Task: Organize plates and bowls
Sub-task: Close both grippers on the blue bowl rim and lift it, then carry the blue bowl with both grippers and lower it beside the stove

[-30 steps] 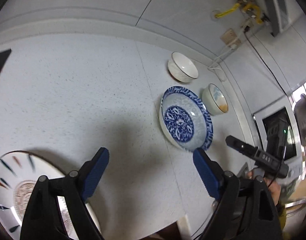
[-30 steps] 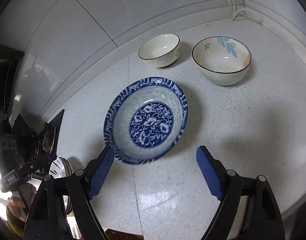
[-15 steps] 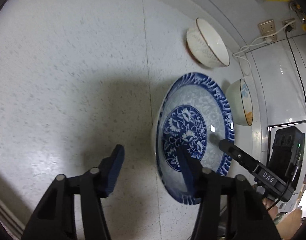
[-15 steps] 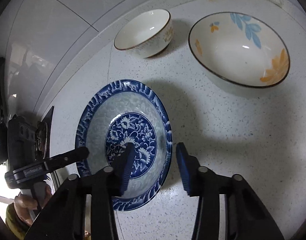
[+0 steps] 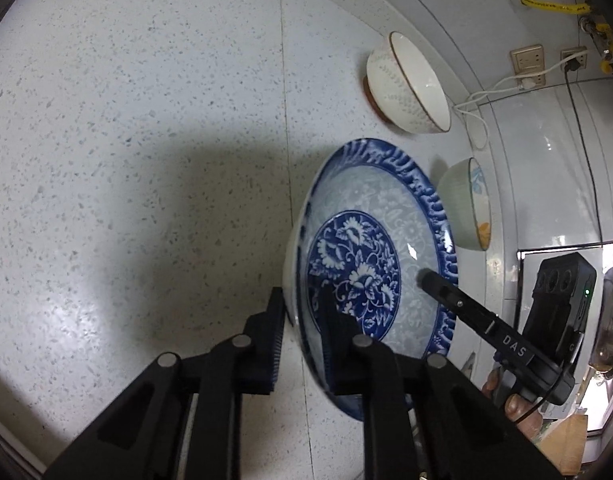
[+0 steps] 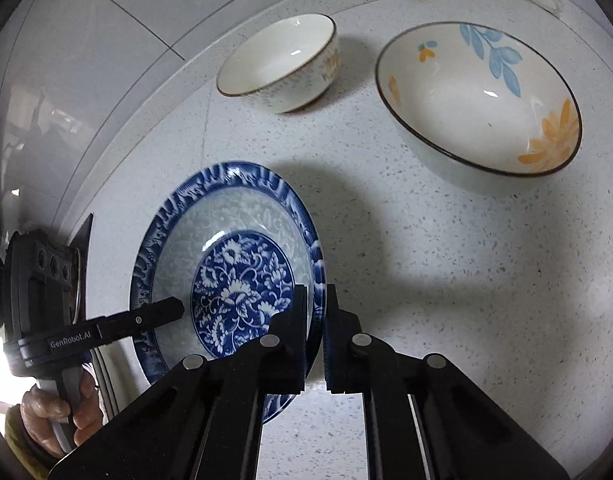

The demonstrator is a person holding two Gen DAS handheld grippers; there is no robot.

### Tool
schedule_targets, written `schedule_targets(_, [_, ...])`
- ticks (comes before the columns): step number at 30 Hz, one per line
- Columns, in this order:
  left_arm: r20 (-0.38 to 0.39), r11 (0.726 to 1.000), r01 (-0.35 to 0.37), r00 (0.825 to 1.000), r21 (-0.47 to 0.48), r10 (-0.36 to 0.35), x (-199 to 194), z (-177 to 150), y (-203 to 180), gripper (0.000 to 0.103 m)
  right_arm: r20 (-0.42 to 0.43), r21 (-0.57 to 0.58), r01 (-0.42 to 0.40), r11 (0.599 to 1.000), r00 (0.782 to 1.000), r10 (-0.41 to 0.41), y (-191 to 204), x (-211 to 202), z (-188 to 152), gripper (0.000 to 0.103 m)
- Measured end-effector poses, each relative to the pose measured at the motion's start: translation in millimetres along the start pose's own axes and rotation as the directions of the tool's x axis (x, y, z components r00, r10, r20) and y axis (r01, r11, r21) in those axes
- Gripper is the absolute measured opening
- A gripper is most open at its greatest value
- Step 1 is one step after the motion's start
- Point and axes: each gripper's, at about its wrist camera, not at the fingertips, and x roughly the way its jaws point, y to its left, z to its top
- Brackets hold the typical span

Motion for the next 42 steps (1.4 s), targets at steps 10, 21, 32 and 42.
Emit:
schedule_targets(10, [0.145,1.0,-0.01,0.989,-0.022,0.013,-114,26,64,0.015,0.029,-0.142,-0.094,0.985,0.995,0.099,112,13,26,0.008])
schedule_targets(21, [0.231,0.981,-0.084,0.965,-0.177,0.124,-192,41,200,0.015,-0.062,-0.252,-0.153,0.955,0.988,0.142,239,98,21,0.009])
schedule_targets(32, [0.207,0.961,-0.083,0.968,-0.264,0.141,-194,43,279,0.014,-0.129,-0.252,-0.142,0.957,0.985,0.112,266,135,9,0.009])
schedule_targets(42, [0.232,0.966,-0.053,0.966,-0.251,0.113,-188,46,277,0.017,-0.119,-0.24,-0.134,0.961,0.987,0.108,275,136,5,0.009])
